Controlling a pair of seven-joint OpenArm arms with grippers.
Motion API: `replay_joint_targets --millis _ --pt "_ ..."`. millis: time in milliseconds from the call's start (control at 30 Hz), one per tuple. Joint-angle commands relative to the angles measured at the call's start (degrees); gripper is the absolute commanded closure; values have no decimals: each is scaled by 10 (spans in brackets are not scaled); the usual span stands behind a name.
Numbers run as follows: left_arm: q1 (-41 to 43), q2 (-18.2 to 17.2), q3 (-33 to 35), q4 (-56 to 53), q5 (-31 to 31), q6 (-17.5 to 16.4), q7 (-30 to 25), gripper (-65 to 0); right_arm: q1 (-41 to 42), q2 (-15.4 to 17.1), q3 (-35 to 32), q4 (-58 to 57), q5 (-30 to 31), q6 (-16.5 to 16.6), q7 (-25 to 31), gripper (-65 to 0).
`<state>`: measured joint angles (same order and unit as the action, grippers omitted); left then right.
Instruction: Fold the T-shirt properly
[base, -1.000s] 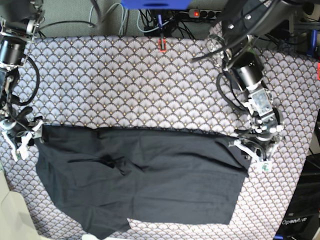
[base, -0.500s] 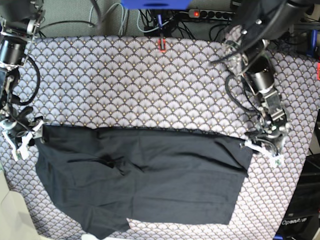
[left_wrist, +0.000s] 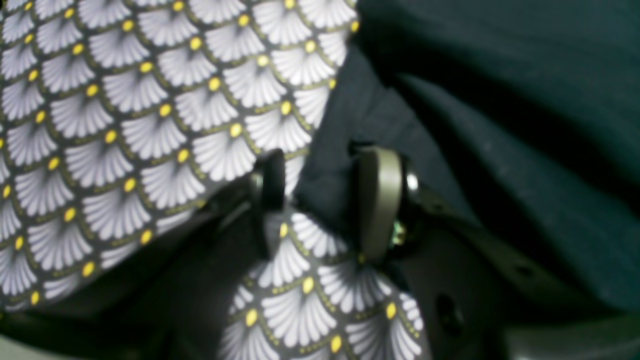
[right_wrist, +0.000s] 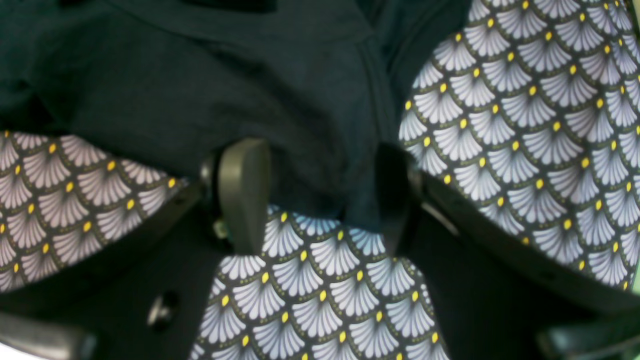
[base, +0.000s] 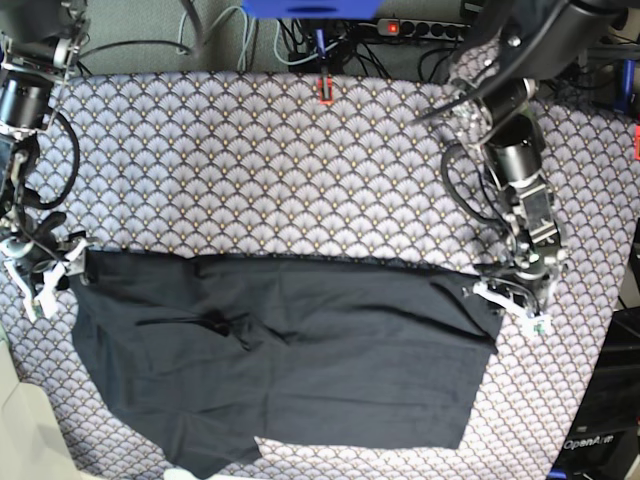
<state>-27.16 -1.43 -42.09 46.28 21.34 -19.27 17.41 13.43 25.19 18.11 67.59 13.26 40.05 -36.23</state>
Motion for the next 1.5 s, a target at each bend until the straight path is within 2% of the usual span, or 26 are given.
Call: replay_joint_targets --millis 0,433,600,667,767,800,1100,1233,1333,1467 --pt "-14 -5 5 11 -6 0 -14 -242 11 11 3 9 6 -1 13 -352" --pt "15 2 2 3 -6 1 -16 -242 11 11 2 9 6 -1 13 -352" --pt "35 11 2 -13 -7 1 -59 -232 11 11 2 9 6 -1 13 -352" --pt "35 9 2 -25 -7 1 -61 -172 11 11 2 10 6 -1 13 -351" --pt "34 7 2 -40 -7 1 -58 -10 11 13 6 11 6 -1 13 -350" --pt "34 6 2 -40 -6 1 -58 0 11 14 6 11 6 -1 13 -350" --pt "34 5 2 -40 -1 1 -58 0 18 22 8 4 6 -1 15 -354" --pt "35 5 2 -40 -1 1 -58 0 40 24 7 -56 5 -1 51 -354" --pt "35 5 2 -37 -1 1 -58 0 52 38 6 -115 5 -1 76 -354" --pt "35 -1 2 -38 -1 1 -58 0 51 39 3 -146 5 -1 113 -354"
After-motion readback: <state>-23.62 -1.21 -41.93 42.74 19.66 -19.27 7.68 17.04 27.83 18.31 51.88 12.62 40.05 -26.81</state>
